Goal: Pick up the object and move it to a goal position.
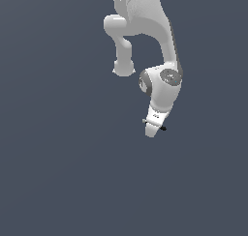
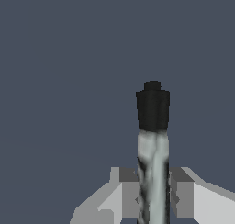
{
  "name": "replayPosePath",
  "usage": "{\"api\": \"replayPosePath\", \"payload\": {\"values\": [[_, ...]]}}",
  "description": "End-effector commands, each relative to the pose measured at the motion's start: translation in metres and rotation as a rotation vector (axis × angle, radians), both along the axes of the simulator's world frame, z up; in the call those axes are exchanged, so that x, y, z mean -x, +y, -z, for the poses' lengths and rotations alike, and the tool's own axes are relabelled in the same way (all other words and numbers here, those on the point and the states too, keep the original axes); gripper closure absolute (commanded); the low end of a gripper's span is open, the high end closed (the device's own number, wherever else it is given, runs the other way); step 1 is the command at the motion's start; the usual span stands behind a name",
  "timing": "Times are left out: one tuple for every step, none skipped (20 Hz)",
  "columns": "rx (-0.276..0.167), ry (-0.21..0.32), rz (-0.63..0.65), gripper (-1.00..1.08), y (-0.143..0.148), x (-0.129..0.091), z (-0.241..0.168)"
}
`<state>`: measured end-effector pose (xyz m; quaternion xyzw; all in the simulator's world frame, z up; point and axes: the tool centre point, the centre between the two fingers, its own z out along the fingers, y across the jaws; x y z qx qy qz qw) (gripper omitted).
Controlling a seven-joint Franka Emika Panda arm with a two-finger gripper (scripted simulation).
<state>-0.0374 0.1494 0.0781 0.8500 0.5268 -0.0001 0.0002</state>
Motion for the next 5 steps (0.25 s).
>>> {"api": "replayPosePath", "payload": {"values": [[0.0,0.0,0.002,1.08,0.01,0.0028,-0.0035],[0.0,0.0,0.002,1.08,0.0125,0.0032,-0.0045],[0.0,0.0,0.002,1.08,0.0143,0.0034,-0.0051],[0.0,0.0,0.002,1.08,0.0153,0.0033,-0.0054],[0.0,0.0,0.002,1.08,0.0156,0.0032,-0.0054]]}}
